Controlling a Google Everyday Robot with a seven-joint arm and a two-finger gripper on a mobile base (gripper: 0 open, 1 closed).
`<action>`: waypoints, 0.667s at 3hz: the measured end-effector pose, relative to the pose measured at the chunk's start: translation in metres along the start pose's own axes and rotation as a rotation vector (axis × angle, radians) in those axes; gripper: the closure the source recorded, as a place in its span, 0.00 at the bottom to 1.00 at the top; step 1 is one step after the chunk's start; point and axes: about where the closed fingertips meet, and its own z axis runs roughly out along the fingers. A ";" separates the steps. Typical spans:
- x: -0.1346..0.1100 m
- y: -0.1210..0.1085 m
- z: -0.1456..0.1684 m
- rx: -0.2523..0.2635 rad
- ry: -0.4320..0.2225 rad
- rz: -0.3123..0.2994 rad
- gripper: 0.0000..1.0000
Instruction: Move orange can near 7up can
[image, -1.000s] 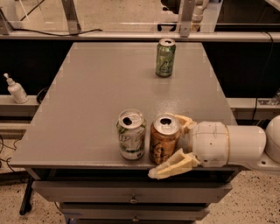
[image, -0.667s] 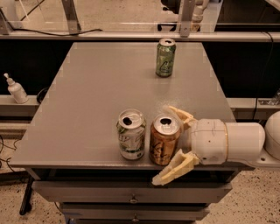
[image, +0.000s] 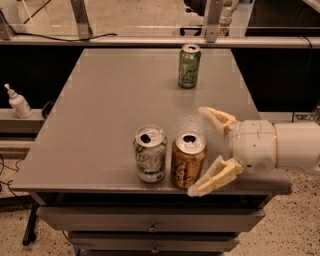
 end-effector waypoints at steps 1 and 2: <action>-0.015 -0.028 -0.041 0.058 0.056 -0.037 0.00; -0.043 -0.061 -0.113 0.168 0.120 -0.085 0.00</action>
Offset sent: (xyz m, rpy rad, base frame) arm 0.0396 -0.1916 0.1624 -0.1893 -0.2057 -0.2924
